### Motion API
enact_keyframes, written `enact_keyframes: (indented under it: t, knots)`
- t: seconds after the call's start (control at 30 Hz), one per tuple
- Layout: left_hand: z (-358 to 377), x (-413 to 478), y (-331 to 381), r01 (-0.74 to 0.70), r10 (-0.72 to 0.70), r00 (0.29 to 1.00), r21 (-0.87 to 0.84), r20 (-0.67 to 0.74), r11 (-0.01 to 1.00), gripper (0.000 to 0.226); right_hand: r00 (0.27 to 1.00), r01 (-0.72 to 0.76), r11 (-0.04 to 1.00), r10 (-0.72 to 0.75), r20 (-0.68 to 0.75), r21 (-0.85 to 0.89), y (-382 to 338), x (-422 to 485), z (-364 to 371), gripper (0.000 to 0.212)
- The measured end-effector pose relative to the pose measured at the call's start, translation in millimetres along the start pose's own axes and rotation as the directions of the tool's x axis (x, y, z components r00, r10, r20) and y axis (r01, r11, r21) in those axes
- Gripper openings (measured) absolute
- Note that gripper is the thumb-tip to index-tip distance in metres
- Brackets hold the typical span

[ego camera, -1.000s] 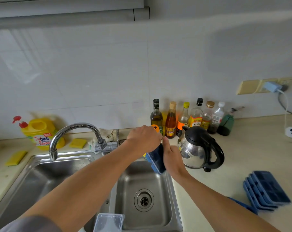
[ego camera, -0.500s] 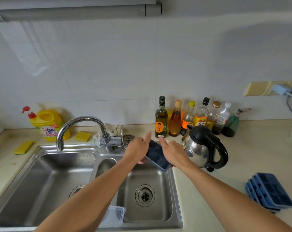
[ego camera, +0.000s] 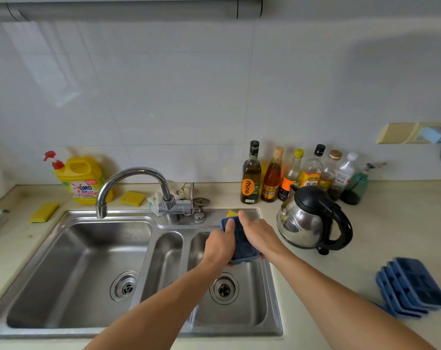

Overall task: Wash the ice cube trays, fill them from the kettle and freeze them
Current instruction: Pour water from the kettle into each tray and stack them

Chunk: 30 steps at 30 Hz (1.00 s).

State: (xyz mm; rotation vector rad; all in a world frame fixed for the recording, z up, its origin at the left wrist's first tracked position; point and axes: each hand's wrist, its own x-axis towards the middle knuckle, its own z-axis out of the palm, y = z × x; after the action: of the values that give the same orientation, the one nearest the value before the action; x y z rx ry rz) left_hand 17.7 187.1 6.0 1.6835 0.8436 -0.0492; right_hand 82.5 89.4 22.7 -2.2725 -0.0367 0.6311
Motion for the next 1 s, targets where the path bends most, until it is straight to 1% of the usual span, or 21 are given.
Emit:
enact_keyframes:
  t: [0.03, 0.13, 0.23, 0.33, 0.43, 0.47, 0.5, 0.53, 0.6, 0.67, 0.73, 0.8, 0.93, 1.0]
  knots:
    - [-1.1, -1.2, -0.9, -0.002, 0.001, 1.0, 0.024, 0.01, 1.0, 0.049, 1.0, 0.013, 1.0, -0.013, -0.015, -0.013, 0.4, -0.1, 3.5, 0.072]
    - [-5.4, -2.3, -4.0, -0.001, 0.001, 0.999, 0.018, 0.034, 1.0, 0.046, 0.997, 0.054, 0.998, -0.055, -0.055, -0.024, 3.4, -2.1, 13.1, 0.068]
    - [-8.7, -2.4, -9.9, -0.008, 0.006, 0.998, 0.026, 0.068, 1.0, 0.046, 0.998, 0.028, 0.999, -0.029, -0.052, -0.018, 7.1, -6.4, 19.8, 0.068]
    - [-10.3, 1.4, -15.8, -0.033, 0.027, 0.997, 0.074, 0.079, 0.997, 0.053, 0.998, 0.021, 1.0, -0.02, -0.056, 0.008, 9.8, -8.9, 24.0, 0.065]
    - [-14.1, 10.8, -23.5, -0.036, 0.028, 0.996, 0.101, 0.079, 0.994, 0.05, 0.999, -0.036, 0.988, 0.033, 0.021, 0.149, 11.8, -16.1, 22.7, 0.056]
    - [-16.5, 14.2, -26.5, -0.025, 0.017, 0.997, 0.1, 0.075, 0.995, 0.047, 0.997, -0.065, 0.981, 0.055, 0.061, 0.183, 13.5, -20.2, 21.9, 0.054]
    - [-18.9, 17.3, -28.9, -0.009, 0.002, 0.998, 0.1, 0.067, 0.995, 0.045, 0.994, -0.078, 0.98, 0.061, 0.095, 0.181, 15.9, -24.0, 21.3, 0.054]
    - [-20.7, 20.3, -31.2, 0.005, -0.011, 0.998, 0.104, 0.057, 0.995, 0.044, 0.991, -0.072, 0.985, 0.054, 0.122, 0.154, 18.9, -26.9, 21.6, 0.054]
    - [-20.8, 24.5, -33.9, 0.017, -0.022, 0.999, 0.104, 0.046, 0.994, 0.044, 0.99, -0.022, 0.994, 0.006, 0.141, 0.11, 24.9, -32.2, 23.3, 0.046]
    - [-15.5, 24.6, -32.9, 0.018, -0.022, 0.999, 0.093, 0.044, 0.996, 0.043, 0.994, 0.037, 0.994, -0.047, 0.095, 0.102, 29.8, -33.9, 22.4, 0.038]
    - [-8.2, 22.9, -29.1, 0.015, -0.019, 0.999, 0.075, 0.043, 0.997, 0.041, 0.995, 0.081, 0.992, -0.086, 0.056, 0.092, 34.1, -33.8, 16.8, 0.035]
    - [1.2, 18.7, -24.1, 0.011, -0.014, 0.998, 0.059, 0.054, 0.998, 0.04, 0.993, 0.1, 0.991, -0.104, 0.051, 0.087, 40.8, -33.3, 7.1, 0.036]
    - [36.8, 8.6, -13.1, 0.005, -0.009, 0.998, 0.076, 0.062, 0.997, 0.047, 0.993, 0.096, 0.982, -0.106, 0.052, 0.161, 68.3, -35.0, -24.9, 0.038]
    - [66.0, -1.2, -5.5, 0.03, -0.034, 0.997, 0.066, 0.062, 0.997, 0.052, 0.994, 0.093, 0.975, -0.104, 0.046, 0.203, 90.9, -37.3, -48.0, 0.038]
